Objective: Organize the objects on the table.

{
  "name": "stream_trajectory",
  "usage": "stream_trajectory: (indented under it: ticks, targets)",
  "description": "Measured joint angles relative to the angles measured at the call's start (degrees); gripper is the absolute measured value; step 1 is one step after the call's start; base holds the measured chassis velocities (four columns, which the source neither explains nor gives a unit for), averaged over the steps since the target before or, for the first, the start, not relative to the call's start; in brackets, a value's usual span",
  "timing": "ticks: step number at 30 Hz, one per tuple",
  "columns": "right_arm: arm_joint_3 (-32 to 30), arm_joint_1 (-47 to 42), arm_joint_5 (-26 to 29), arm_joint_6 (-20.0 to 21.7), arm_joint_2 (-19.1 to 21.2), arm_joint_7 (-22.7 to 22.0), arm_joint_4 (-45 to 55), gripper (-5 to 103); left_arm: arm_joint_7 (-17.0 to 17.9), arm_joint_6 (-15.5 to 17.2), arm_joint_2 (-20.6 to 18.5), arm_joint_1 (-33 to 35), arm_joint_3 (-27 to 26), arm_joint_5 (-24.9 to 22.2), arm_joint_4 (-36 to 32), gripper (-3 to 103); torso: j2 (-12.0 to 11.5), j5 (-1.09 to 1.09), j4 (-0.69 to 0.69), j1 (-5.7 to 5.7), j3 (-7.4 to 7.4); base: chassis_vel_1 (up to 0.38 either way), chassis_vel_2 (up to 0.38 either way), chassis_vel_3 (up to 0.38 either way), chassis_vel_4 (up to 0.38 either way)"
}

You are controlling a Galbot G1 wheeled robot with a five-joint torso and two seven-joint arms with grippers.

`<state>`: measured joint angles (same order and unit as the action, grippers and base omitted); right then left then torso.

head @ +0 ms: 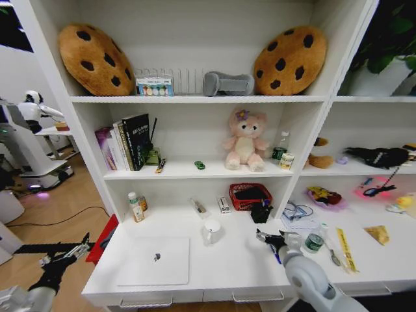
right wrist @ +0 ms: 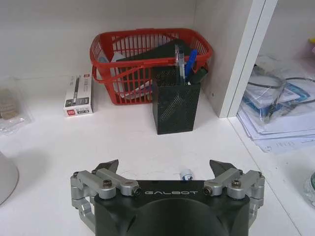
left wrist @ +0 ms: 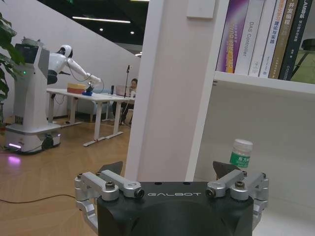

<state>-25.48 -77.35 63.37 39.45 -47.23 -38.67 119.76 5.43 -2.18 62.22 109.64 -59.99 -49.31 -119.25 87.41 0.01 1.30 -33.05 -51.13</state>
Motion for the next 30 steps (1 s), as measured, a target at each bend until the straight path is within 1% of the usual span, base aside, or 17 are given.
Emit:
stream_trajectory:
  ticks: [1,2,4,7,11,12,13,14,24,25,26,28,30]
  targets:
    - [-0.7,0.7,2.1,1.9,0.9,0.3,-0.6,100,0.0,0.0,0.0,0.0,0.0,0.0,0.0,100,0.0,-0.02,0.00,0.00,0.00,0.000,0.000,0.000,0.000]
    - [-0.7,0.7,2.1,1.9,0.9,0.3,-0.6,100,0.0,0.0,0.0,0.0,0.0,0.0,0.0,100,0.0,-0.02,0.00,0.00,0.00,0.000,0.000,0.000,0.000]
    - [-2.0,1.5,5.6,3.4,2.8,1.5,-2.0,100,0.0,0.0,0.0,0.0,0.0,0.0,0.0,100,0.0,-0.01,0.00,0.00,0.00,0.000,0.000,0.000,0.000]
    - [-2.2,2.2,6.4,3.5,3.8,2.8,-4.1,100,0.0,0.0,0.0,0.0,0.0,0.0,0.0,100,0.0,-0.01,0.00,0.00,0.00,0.000,0.000,0.000,0.000]
    - [-1.6,3.2,6.5,3.5,4.0,3.4,-6.6,100,0.0,0.0,0.0,0.0,0.0,0.0,0.0,100,0.0,-0.01,0.00,0.00,0.00,0.000,0.000,0.000,0.000]
    - [-0.9,3.8,6.3,3.5,4.1,4.0,-8.2,100,0.0,0.0,0.0,0.0,0.0,0.0,0.0,100,0.0,0.00,0.00,0.00,0.00,0.000,0.000,0.000,0.000]
    - [1.0,5.4,4.8,3.3,3.8,5.1,-11.5,100,0.0,0.0,0.0,0.0,0.0,0.0,0.0,100,0.0,0.00,0.01,-0.01,-0.01,0.000,0.000,0.000,0.000]
    - [1.8,6.1,4.3,3.2,3.6,5.6,-12.4,100,0.0,0.0,0.0,0.0,0.0,0.0,0.0,100,0.0,0.00,0.00,-0.01,-0.01,0.000,0.000,0.000,0.000]
    - [4.8,8.3,2.3,2.9,3.3,6.7,-14.5,100,0.0,0.0,0.0,0.0,0.0,0.0,0.0,100,0.0,-0.01,0.00,-0.01,-0.01,0.000,0.000,0.000,0.000]
    - [5.0,8.3,2.3,2.9,3.3,6.8,-14.7,103,0.0,0.0,0.0,0.0,0.0,0.0,0.0,100,0.0,-0.01,0.00,-0.01,-0.01,0.000,0.000,0.000,0.000]
    - [5.2,8.3,2.3,2.9,3.4,7.0,-14.8,101,0.0,0.0,0.0,0.0,0.0,0.0,0.0,100,0.0,-0.01,0.00,-0.01,-0.01,0.000,0.000,0.000,0.000]
    - [5.5,8.3,2.2,2.8,3.6,7.3,-15.2,91,0.0,0.0,0.0,0.0,0.0,0.0,0.0,100,0.0,-0.01,0.00,-0.01,0.00,0.000,0.000,0.000,0.000]
    - [5.7,8.3,2.0,2.8,3.6,7.5,-15.4,91,0.0,0.0,0.0,0.0,0.0,0.0,0.0,100,0.0,-0.01,0.00,-0.01,0.00,0.000,0.000,0.000,0.000]
